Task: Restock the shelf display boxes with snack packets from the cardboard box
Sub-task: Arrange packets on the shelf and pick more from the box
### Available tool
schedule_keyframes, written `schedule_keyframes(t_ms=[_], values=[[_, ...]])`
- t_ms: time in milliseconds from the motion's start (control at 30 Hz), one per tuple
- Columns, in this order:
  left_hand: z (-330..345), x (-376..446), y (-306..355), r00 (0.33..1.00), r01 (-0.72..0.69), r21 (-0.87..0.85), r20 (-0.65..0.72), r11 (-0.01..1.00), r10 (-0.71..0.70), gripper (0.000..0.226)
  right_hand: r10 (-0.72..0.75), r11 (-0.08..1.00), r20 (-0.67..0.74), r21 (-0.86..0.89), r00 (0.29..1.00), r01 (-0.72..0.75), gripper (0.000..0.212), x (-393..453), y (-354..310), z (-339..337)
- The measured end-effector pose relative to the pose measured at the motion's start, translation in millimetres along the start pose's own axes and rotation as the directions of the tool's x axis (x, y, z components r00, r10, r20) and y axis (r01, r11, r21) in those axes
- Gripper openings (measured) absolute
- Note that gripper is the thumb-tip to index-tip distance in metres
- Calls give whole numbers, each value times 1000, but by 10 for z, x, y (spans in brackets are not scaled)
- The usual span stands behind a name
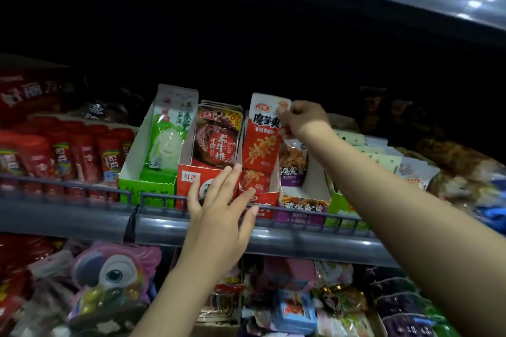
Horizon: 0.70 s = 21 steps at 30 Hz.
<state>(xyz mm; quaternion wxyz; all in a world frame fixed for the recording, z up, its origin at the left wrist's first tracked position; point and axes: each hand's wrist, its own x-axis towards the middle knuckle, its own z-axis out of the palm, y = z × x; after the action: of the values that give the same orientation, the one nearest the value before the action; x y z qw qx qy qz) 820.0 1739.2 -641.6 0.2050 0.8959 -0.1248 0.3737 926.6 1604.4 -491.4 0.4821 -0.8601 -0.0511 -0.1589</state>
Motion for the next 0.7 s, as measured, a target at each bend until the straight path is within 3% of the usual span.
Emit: schedule_keyframes(t_ms=[233,400,700], values=[[-23,-6,-24,999,-11,41,36,999,10,46,-11,963,17,-269,1000,15,30,42,305,275],[-12,-7,-21,999,-13,41,35,999,12,45,-22,949,-5,-315,1000,19,46,70,367,389],[0,-6,-25,999,4,18,39,1000,-5,44,-84,956,-53,-285,995,66,47,10,474,367]])
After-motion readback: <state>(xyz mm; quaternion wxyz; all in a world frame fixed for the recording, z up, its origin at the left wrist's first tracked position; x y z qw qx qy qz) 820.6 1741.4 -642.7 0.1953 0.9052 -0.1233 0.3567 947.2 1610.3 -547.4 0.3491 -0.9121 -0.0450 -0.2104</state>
